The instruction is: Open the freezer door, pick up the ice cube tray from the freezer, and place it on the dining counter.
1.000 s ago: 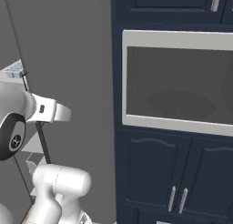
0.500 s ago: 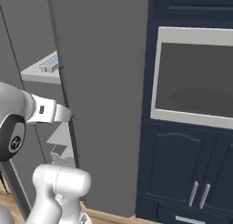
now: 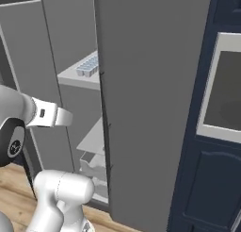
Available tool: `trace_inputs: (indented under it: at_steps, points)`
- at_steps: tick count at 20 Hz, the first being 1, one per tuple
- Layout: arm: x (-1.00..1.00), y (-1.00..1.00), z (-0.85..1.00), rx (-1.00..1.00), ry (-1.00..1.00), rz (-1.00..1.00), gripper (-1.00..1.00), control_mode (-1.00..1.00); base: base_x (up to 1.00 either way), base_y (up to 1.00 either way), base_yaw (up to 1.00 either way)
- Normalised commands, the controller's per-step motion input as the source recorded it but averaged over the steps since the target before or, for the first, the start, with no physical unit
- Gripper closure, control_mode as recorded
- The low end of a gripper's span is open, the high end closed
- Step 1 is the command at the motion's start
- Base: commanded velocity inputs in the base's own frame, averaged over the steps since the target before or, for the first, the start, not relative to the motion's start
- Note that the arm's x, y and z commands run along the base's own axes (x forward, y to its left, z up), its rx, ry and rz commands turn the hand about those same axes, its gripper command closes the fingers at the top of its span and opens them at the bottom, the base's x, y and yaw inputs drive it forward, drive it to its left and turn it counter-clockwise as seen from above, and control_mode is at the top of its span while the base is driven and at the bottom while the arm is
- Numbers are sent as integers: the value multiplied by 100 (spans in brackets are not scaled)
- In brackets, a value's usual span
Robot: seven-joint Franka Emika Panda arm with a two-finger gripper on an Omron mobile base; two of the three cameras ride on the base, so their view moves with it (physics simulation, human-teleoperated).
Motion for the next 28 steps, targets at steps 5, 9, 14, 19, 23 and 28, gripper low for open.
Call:
trace_inputs:
  at_steps: [5, 9, 14, 19, 23, 28]
  points:
    - [0, 0, 0, 0, 0, 0, -100, 100, 10, 27, 23]
    - [0, 0, 0, 0, 0, 0, -100, 100, 34, 3, 12]
    - [0, 0, 0, 0, 0, 0, -100, 100, 47, 0, 9]
    - [0, 0, 0, 0, 0, 0, -100, 100, 52, 0, 7]
    - [0, 0, 0, 0, 0, 0, -100, 100, 35, 6, 8]
    - [0, 0, 0, 0, 0, 0, -100, 100, 27, 31, 4]
